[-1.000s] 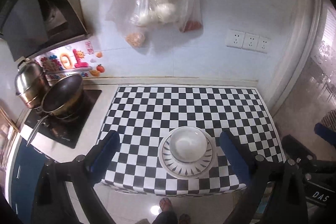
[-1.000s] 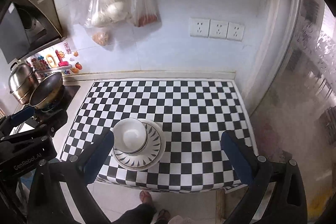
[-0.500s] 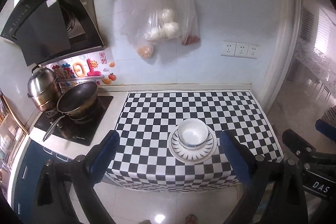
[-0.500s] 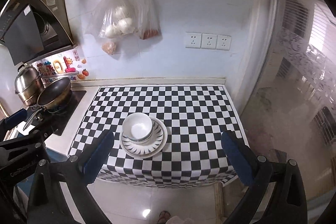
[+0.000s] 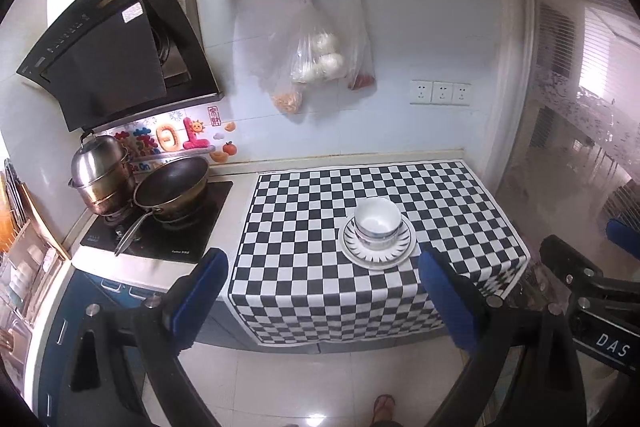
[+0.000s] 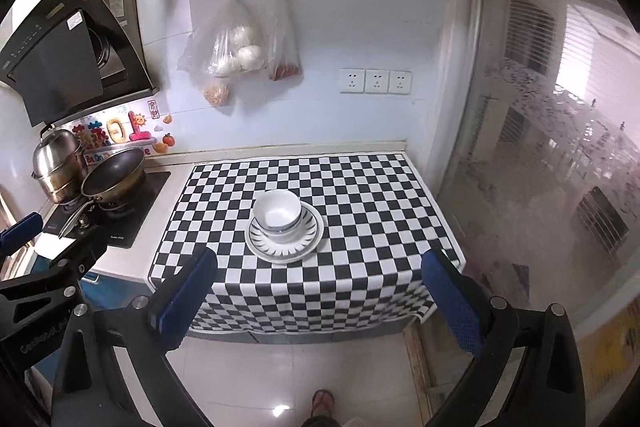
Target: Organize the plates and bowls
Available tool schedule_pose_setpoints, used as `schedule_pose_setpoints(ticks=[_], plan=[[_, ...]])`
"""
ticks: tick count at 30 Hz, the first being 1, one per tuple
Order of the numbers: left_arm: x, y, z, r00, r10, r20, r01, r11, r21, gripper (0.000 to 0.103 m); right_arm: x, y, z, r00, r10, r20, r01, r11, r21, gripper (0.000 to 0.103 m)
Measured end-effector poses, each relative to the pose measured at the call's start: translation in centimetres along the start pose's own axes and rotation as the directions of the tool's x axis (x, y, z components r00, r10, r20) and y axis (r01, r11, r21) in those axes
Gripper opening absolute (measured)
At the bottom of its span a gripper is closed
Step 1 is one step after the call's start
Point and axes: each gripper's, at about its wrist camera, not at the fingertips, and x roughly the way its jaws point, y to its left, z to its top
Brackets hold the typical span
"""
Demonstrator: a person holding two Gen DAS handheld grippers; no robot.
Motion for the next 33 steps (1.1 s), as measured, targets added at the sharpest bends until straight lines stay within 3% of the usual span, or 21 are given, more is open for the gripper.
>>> schedule_pose_setpoints(ticks=[12,33], plan=[[-6.2,1.5,-2.5,0.998,0.026,0.060,-0.026,1.000,-0.001,0.098,-7.5,0.9,-3.4,0.999,-0.015,0.046,0.015,1.000,0.001,0.103],[-8.1,-0.3,-3.6,0.997,0.036,0.072,-0.036,0.999,0.004,0.098,-8.5,-2.0,-3.0,0.997,-0.029,0.070,0.029,1.000,0.002,0.103]])
